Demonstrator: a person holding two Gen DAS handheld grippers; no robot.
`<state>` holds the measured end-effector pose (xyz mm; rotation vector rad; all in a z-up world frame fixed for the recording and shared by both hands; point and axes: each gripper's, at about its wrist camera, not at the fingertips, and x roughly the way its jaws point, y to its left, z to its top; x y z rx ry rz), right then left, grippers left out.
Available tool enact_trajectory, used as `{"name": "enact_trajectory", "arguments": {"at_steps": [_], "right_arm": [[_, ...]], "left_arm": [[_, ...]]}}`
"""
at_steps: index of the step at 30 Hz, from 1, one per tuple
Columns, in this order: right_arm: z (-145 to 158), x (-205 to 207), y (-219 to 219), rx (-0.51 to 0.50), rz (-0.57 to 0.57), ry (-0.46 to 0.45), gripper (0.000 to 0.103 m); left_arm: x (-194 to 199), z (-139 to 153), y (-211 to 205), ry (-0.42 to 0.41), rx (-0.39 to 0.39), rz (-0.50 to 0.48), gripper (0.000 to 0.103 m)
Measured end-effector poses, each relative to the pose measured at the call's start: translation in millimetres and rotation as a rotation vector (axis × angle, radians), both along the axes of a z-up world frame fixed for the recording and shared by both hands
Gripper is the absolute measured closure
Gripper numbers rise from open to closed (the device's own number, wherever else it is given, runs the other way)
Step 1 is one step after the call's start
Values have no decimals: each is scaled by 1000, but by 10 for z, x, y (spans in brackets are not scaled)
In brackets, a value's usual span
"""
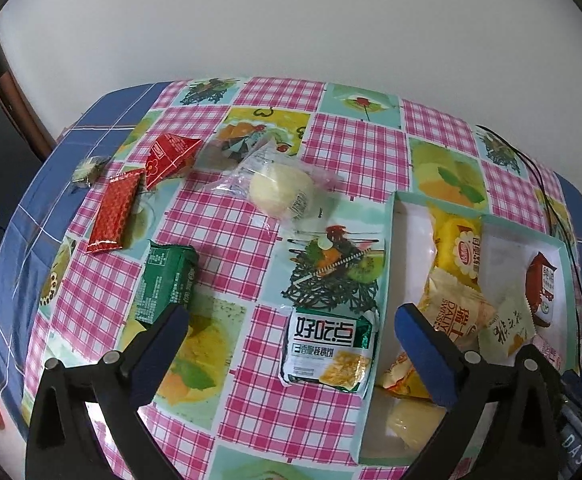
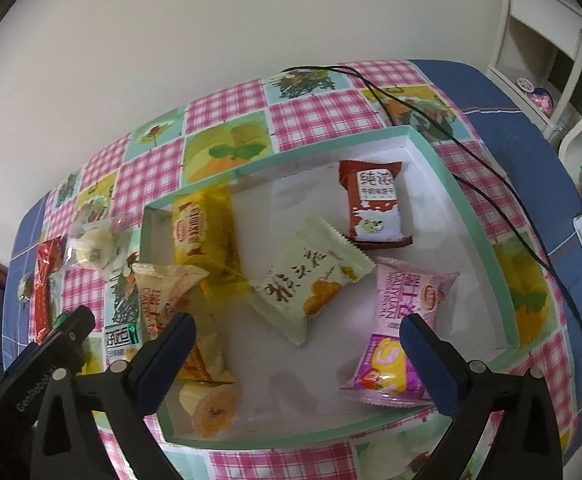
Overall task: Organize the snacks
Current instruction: 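Withdraw both tools from the tray toward the remaining snacks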
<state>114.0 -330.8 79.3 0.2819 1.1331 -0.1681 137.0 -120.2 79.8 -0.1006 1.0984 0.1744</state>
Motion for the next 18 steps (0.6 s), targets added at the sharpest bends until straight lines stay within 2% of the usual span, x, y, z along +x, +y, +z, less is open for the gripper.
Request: {"name": "enact_trajectory", "arguments": {"at_steps": [11, 18], "right_arm": [[-17, 70, 467, -10, 85, 32, 0], [-14, 111, 932, -3, 164, 24, 0]], "left_arm": [[0, 19, 458, 11, -2, 29, 0], [-17, 17, 1060, 24, -17, 131, 0]]}}
